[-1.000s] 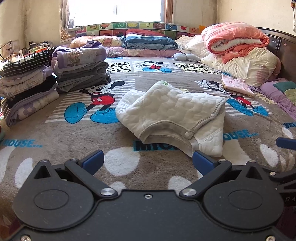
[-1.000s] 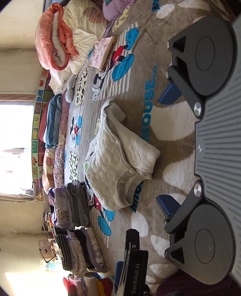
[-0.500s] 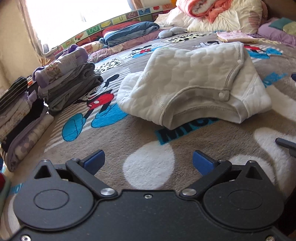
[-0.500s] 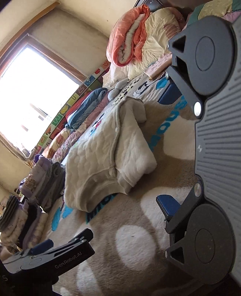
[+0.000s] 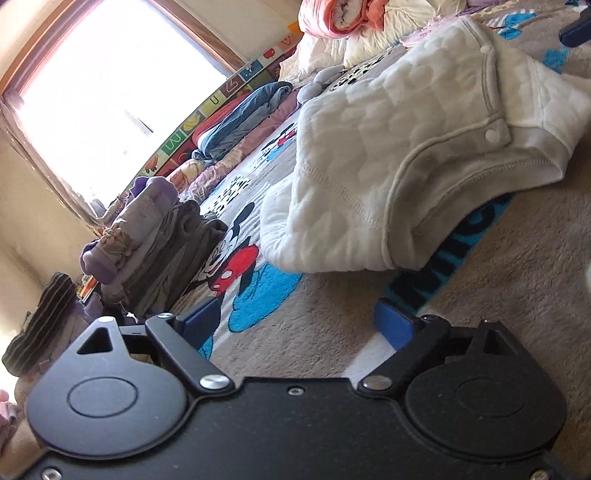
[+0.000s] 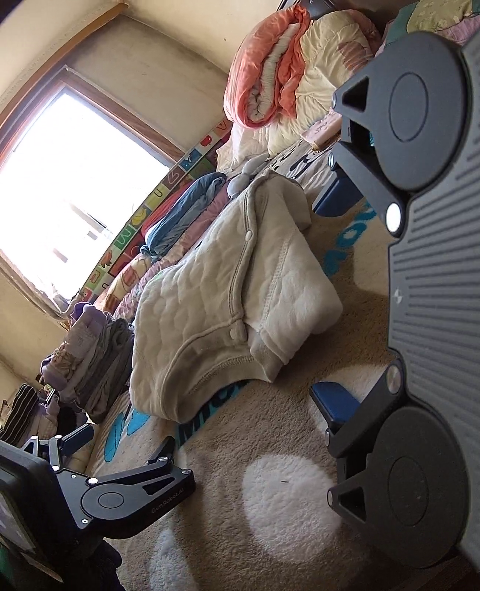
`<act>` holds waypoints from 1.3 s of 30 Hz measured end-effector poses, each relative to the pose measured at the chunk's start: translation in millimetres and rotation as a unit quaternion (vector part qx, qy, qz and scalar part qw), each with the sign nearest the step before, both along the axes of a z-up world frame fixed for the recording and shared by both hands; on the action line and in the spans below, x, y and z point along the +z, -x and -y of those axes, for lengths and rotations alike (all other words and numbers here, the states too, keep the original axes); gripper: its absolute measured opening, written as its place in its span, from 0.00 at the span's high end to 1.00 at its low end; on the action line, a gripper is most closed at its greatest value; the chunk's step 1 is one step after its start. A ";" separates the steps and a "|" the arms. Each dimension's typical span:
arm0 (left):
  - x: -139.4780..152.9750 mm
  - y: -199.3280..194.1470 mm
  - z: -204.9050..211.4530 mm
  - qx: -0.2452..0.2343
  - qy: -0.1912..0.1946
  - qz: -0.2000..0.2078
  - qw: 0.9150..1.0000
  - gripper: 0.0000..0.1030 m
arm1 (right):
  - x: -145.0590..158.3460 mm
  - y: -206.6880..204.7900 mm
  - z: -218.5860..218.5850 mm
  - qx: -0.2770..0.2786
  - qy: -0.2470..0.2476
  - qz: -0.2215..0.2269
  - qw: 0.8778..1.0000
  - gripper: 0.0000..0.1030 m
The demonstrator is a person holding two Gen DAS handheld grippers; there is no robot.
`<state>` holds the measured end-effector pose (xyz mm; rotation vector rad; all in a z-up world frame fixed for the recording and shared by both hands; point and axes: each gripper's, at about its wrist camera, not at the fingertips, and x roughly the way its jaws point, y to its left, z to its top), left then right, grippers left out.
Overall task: Fold clothes
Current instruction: 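Grasp the white garment's edge with the left gripper while the right gripper grasps another edge, then lift the white garment with both grippers and shake it open in the air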
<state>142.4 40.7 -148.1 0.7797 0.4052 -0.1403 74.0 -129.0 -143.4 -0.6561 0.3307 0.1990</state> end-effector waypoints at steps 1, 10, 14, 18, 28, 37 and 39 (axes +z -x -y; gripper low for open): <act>-1.1 -0.9 0.3 -0.008 0.001 0.006 1.000 0.18 | -0.6 -0.7 -1.0 0.001 0.003 0.004 1.000 0.11; -5.2 -14.4 20.8 -0.038 -0.023 0.043 0.998 0.55 | -4.0 -15.0 -2.2 0.012 0.006 0.021 1.000 0.39; 2.8 -13.4 25.9 -0.052 -0.011 0.069 0.996 0.55 | 0.0 -20.6 9.4 -0.004 -0.019 0.027 0.999 0.49; 19.9 -3.3 27.3 -0.081 0.016 0.106 0.991 0.55 | 14.0 -11.6 24.0 -0.013 -0.052 0.066 0.996 0.53; 36.8 -3.6 48.8 -0.061 0.097 0.078 0.990 0.88 | 30.5 -16.3 44.0 -0.006 -0.065 0.070 0.995 0.71; 105.2 44.4 50.6 -0.051 0.208 0.139 0.967 0.94 | 79.8 10.7 53.8 0.014 -0.104 0.081 0.991 0.82; 117.4 57.4 51.7 -0.053 0.221 0.148 0.962 0.94 | 101.0 17.2 64.4 0.010 -0.123 0.097 0.988 0.84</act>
